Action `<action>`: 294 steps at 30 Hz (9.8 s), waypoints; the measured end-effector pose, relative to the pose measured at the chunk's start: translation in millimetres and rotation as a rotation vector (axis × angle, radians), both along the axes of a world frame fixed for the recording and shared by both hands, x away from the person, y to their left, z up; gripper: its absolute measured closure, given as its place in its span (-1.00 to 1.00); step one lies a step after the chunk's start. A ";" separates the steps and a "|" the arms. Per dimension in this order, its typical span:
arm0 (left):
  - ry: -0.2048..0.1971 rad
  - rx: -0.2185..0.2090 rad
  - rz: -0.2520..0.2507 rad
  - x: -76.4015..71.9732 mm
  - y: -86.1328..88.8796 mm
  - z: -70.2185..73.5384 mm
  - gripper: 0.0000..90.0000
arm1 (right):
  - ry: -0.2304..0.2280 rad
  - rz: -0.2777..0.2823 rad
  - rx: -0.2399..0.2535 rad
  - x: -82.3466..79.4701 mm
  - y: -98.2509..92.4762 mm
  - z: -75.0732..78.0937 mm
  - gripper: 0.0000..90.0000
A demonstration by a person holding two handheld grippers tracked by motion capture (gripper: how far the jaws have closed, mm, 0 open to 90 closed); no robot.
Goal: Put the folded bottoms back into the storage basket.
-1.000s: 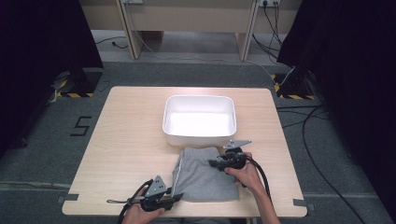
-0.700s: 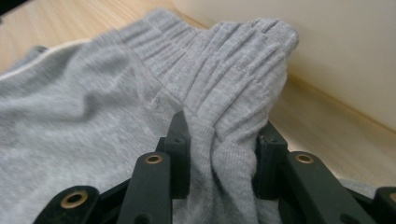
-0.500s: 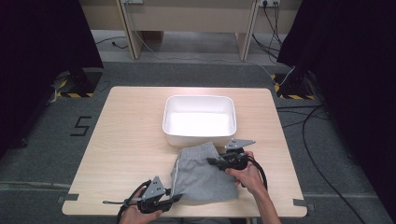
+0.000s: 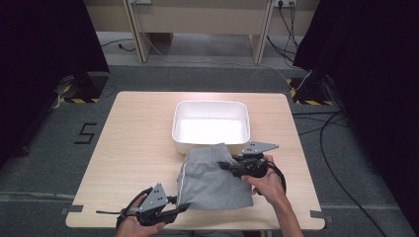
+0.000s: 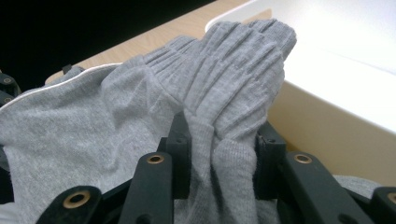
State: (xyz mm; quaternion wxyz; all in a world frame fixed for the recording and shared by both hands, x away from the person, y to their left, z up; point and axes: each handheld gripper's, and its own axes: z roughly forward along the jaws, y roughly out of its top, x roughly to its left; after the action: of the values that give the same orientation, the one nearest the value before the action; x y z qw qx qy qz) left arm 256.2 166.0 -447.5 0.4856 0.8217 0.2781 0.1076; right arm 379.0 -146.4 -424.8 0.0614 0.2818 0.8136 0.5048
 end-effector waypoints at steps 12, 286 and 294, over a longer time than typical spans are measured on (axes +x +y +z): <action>-0.050 -0.008 -0.003 12.6 1.8 31.7 0.51 | -0.054 0.001 0.000 7.6 2.9 35.1 0.49; 0.081 0.071 0.319 66.9 64.1 -57.9 -0.54 | -0.015 -0.279 -0.221 -32.0 -42.6 -57.2 -0.43; 0.093 0.121 0.319 63.6 66.5 -68.0 -0.56 | 0.008 -0.304 -0.244 -36.1 -50.3 -70.5 -0.43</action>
State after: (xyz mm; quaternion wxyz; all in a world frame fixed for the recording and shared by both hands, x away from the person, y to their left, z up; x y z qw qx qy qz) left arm 319.8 232.5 -515.5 0.3988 0.7990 0.4201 0.1614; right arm 342.8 -196.7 -495.4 0.1674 0.3940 0.8171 0.3860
